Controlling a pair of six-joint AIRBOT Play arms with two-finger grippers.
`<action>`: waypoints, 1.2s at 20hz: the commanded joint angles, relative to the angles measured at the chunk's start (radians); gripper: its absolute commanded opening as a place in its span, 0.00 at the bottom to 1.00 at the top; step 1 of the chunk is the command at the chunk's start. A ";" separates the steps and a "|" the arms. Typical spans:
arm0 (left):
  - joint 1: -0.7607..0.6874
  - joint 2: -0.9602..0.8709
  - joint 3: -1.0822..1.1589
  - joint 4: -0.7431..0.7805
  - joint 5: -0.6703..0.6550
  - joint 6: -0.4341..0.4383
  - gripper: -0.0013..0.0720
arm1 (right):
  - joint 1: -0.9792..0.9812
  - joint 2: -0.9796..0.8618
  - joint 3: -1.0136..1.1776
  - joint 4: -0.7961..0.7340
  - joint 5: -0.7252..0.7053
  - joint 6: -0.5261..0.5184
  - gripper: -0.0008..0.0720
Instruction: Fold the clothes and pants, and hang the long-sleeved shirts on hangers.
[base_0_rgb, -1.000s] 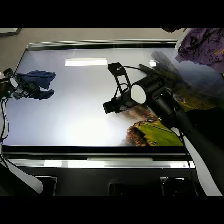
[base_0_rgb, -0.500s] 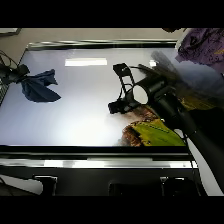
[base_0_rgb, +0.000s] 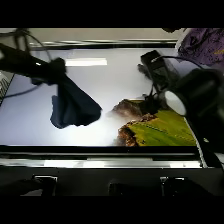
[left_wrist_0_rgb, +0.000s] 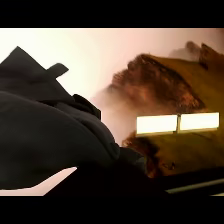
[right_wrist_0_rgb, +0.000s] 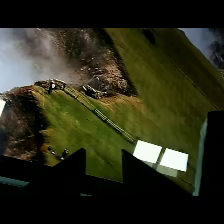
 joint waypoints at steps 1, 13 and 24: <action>-0.268 -0.054 -0.095 0.116 0.063 -0.190 0.04 | 0.000 0.079 0.000 -0.043 0.062 -0.019 0.40; 0.033 -0.040 -0.171 0.274 -0.082 0.090 0.72 | -0.319 0.101 -0.152 0.240 -0.155 -0.064 0.69; 0.345 -0.009 -0.174 0.291 -0.094 0.181 0.72 | -0.518 0.067 -1.015 1.278 -0.676 -0.378 0.83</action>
